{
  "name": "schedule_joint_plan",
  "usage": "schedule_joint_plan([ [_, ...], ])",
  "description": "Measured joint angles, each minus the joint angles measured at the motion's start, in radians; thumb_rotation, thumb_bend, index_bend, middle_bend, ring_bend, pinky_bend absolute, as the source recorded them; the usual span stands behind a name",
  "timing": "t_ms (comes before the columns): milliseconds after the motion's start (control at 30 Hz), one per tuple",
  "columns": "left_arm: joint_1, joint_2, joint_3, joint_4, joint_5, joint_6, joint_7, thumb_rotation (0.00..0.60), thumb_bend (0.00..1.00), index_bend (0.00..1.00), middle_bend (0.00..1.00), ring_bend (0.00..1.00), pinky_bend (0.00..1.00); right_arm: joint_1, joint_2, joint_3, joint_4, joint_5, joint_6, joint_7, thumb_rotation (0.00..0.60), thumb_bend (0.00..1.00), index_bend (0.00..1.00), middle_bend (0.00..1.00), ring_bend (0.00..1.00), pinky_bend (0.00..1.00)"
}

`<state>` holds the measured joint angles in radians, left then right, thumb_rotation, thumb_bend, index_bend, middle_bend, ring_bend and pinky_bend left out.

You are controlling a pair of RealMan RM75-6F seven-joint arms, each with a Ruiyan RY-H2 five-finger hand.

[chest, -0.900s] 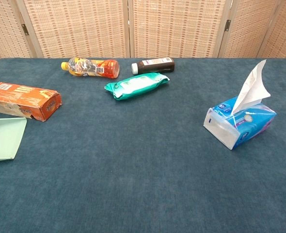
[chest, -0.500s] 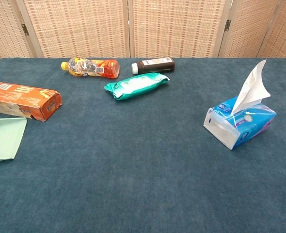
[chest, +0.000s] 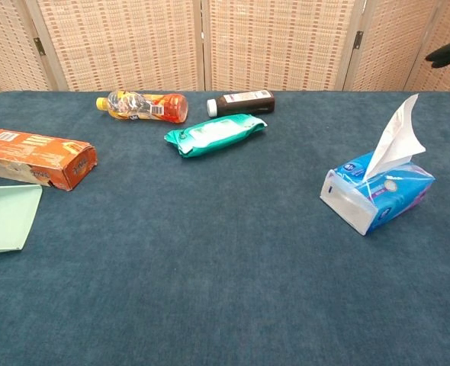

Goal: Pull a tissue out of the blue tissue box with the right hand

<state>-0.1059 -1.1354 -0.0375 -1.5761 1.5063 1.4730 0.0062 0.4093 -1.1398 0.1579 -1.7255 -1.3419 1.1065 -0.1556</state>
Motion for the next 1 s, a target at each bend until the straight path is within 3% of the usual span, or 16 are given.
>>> schedule_joint_plan([
  [300,0.000,0.004,0.000,0.003,-0.001,-0.002,-0.017,0.600,0.21,0.00,0.00,0.00,0.07,0.149,-0.123,0.049,0.027,0.252,-0.123,-0.222,0.600,0.17,0.22,0.18,0.00,0.00],
  [400,0.000,0.004,0.002,0.004,0.003,0.000,-0.017,0.600,0.21,0.00,0.00,0.00,0.07,0.174,-0.165,0.053,0.057,0.284,-0.126,-0.250,0.600,0.20,0.35,0.29,0.00,0.00],
  [500,0.000,0.004,0.001,0.004,0.003,0.000,-0.020,0.600,0.21,0.00,0.00,0.00,0.07,0.179,-0.194,0.048,0.083,0.283,-0.108,-0.255,0.600,0.23,0.52,0.42,0.05,0.00],
  [700,0.000,0.005,0.000,0.004,0.001,0.000,-0.026,0.600,0.22,0.00,0.00,0.00,0.07,0.165,-0.215,0.023,0.119,0.260,-0.067,-0.245,0.600,0.28,0.76,0.60,0.19,0.03],
  [1000,0.001,0.002,0.001,-0.001,0.001,0.002,-0.016,0.600,0.22,0.00,0.00,0.00,0.07,0.136,-0.224,-0.003,0.163,0.209,-0.036,-0.181,0.600,0.32,0.83,0.66,0.26,0.05],
])
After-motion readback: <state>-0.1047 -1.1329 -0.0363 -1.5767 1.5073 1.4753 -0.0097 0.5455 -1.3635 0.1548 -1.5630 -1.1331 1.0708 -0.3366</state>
